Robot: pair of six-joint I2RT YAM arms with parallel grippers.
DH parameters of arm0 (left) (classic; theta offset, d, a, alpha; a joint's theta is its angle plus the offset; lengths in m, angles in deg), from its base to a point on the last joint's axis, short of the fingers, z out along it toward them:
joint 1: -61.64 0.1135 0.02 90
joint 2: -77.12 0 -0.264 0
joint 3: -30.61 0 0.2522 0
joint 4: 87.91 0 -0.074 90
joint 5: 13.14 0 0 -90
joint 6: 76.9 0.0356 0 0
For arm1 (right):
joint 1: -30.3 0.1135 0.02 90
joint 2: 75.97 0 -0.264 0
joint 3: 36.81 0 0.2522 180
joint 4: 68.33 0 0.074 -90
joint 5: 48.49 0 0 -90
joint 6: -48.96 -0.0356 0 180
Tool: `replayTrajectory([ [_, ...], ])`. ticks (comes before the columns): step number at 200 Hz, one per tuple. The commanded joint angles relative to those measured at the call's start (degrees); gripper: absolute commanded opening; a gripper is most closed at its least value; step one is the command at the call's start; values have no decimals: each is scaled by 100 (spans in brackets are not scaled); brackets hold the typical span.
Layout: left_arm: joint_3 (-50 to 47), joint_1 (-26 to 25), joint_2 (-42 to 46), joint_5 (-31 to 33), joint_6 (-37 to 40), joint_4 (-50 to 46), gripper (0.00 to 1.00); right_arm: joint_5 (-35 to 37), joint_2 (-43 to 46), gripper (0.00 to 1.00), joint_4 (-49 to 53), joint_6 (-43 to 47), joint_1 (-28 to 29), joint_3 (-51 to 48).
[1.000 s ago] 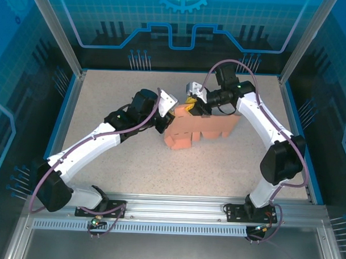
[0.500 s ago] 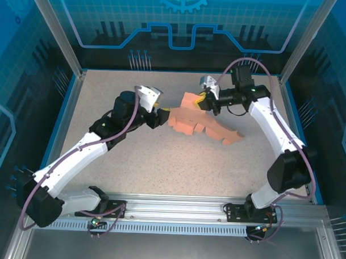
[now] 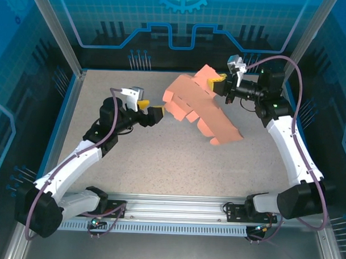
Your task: Fold the paper box
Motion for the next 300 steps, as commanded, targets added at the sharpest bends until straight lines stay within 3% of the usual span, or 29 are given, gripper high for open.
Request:
replayTrajectory([
  [1,-49,95,-177,-390,-511,629,90,193,251,4,-909,-1098,-63,-126],
  [71,358,225,-953,-580,-927,1079,99,150,472,4,-1327,-1651,35,-222],
  [108,477,234,-1236,-925,-1093,1471,95,146,490,4,-1526,-1849,55,-285],
  [193,606,235,-1707,-1313,-1431,2189,56,251,524,3,-1941,-2252,106,-377],
  [227,572,236,-1671,-1307,-1443,2273,27,420,569,2,-1955,-2274,111,-466],
  [243,524,235,-1577,-1243,-1385,2258,24,528,583,3,-1933,-2248,110,-532],
  [270,432,235,-1309,-1065,-1030,1973,14,854,583,10,-1558,-1883,97,-623],
  [289,413,237,-1087,-862,-621,1537,0,1175,591,18,-1162,-1466,99,-703],
  [300,420,238,-952,-724,-345,1231,0,1330,605,25,-994,-1217,100,-788],
])
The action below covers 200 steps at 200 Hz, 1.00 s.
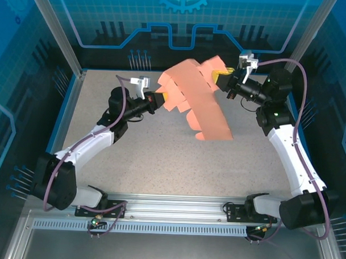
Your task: Fold the paper box
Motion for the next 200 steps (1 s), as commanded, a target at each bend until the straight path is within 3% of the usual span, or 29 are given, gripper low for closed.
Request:
replayTrajectory([
  [1,-29,33,455,310,809,-535,0,512,128,25,496,631,52,-173],
  [30,211,31,767,595,1618,-1568,0,1097,138,49,1472,1900,57,-135],
  [57,603,23,955,862,2376,-2564,0,1812,99,59,2419,3166,53,331],
  [92,792,23,1203,1196,3004,-3166,0,2083,164,71,2937,4020,87,855],
  [131,1058,22,1267,1144,3293,-3527,0,1443,-6,74,3567,4485,214,1384],
  [170,1264,22,1303,903,3605,-3846,0,1419,-566,77,4640,6010,971,2097],
  [200,1373,22,1282,733,3878,-4054,0,1134,-1157,77,5312,6603,1069,2880],
])
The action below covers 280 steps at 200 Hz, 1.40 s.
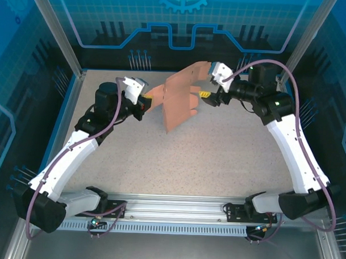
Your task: Fold the paper box
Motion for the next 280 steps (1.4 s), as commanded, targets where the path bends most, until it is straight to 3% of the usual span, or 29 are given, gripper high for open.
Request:
replayTrajectory([
  [1,278,13,127,-277,420,-263,0,-298,-416,77,997,937,62,618],
  [98,351,-31,120,-828,698,-426,0,-439,-1490,72,2002,1742,144,1862],
  [138,355,-66,90,-802,737,-436,0,-710,-1940,55,2772,1915,172,2429],
  [179,381,-75,59,-772,750,-433,0,-825,-2194,28,3090,1989,183,2660],
  [222,364,-81,1,-718,759,-434,0,-949,-2360,20,3279,2020,204,2864],
  [280,259,-93,1,-657,664,-250,1,-926,-2415,2,3339,1874,189,2856],
])
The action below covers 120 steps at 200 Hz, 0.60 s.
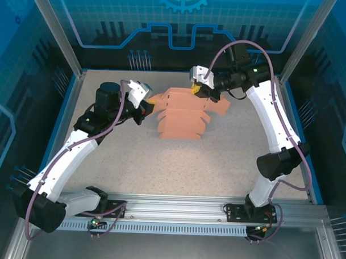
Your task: Fold the paper box
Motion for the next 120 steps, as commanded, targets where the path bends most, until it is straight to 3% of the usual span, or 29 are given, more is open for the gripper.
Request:
replayTrajectory([
  [1,130,-38,4,-54,-16,181,2,-150,-104,2,223,-115,50,154],
  [54,-318,13,43,49,-122,876,37,-511,625,0,-555,-1373,-63,-795],
  [120,-837,303,334,-589,-448,1442,69,-943,1881,0,-1631,-2828,-251,-2522],
])
